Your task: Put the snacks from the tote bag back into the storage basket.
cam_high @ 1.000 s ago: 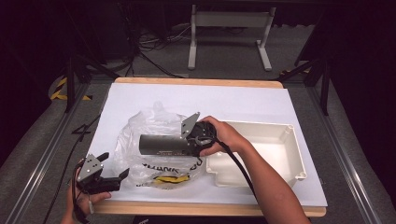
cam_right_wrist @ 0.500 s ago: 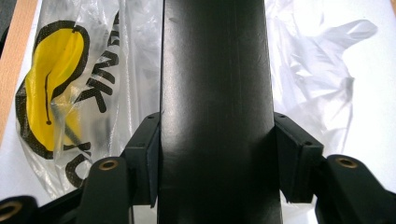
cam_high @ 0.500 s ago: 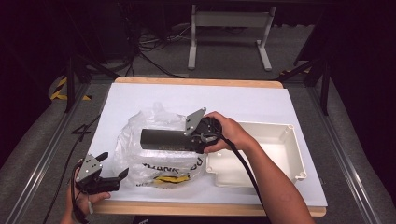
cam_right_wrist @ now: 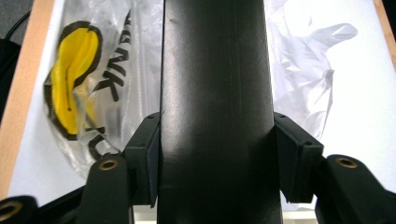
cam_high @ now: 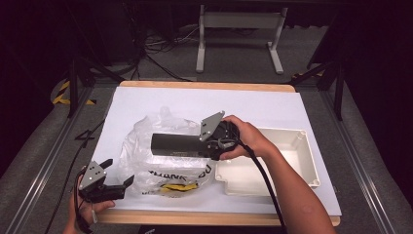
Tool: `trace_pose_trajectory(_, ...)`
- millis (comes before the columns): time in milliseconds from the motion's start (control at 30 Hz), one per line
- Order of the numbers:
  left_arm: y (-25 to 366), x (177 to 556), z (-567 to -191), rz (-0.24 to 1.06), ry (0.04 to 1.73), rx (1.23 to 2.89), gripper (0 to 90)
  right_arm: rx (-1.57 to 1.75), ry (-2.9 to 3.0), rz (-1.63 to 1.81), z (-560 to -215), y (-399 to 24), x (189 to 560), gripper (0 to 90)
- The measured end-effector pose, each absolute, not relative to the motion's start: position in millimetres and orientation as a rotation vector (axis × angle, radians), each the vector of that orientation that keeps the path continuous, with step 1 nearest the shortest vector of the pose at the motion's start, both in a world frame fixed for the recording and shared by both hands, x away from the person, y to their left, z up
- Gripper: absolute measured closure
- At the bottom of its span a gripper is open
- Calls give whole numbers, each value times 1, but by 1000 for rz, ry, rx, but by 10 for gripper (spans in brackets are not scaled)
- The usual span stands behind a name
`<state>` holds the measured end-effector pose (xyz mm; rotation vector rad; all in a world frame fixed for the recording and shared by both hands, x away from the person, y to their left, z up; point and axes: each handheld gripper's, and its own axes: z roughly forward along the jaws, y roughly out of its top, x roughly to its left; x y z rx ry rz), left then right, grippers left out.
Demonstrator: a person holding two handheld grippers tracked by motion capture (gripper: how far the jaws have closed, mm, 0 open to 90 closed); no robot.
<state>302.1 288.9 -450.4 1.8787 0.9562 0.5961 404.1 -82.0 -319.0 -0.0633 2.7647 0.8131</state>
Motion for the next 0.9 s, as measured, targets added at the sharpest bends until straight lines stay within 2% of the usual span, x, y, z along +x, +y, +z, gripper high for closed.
trace_pose_trajectory(900, 289, 303, -450, 594, 953, 1886, 61, -42, 2712, 772, -290, -125, 388, 430)
